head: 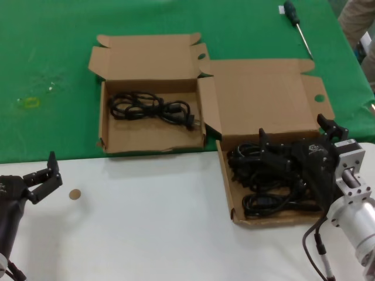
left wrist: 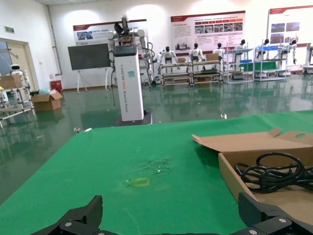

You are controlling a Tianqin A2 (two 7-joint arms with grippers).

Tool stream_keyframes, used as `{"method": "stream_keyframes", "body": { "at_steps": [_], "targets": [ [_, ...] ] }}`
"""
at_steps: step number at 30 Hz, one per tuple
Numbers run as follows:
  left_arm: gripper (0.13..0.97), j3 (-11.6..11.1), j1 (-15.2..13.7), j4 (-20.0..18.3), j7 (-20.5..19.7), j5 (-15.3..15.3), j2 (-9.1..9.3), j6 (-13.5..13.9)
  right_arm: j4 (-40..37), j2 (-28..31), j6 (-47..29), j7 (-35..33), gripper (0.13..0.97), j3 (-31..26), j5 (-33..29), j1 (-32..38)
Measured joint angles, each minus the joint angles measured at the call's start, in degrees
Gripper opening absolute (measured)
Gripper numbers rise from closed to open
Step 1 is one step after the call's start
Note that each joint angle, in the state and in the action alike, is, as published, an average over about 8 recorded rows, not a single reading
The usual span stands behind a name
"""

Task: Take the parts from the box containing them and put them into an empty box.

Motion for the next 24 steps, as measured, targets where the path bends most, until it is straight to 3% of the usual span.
{"method": "stream_keyframes", "body": {
  "at_steps": [24],
  "targets": [
    [0.966, 0.0, 0.0, 0.0, 0.0, 0.0, 0.00, 0.0, 0.0, 0.0, 0.0, 0.0, 0.966, 0.0, 0.0, 0.0]
  ]
}}
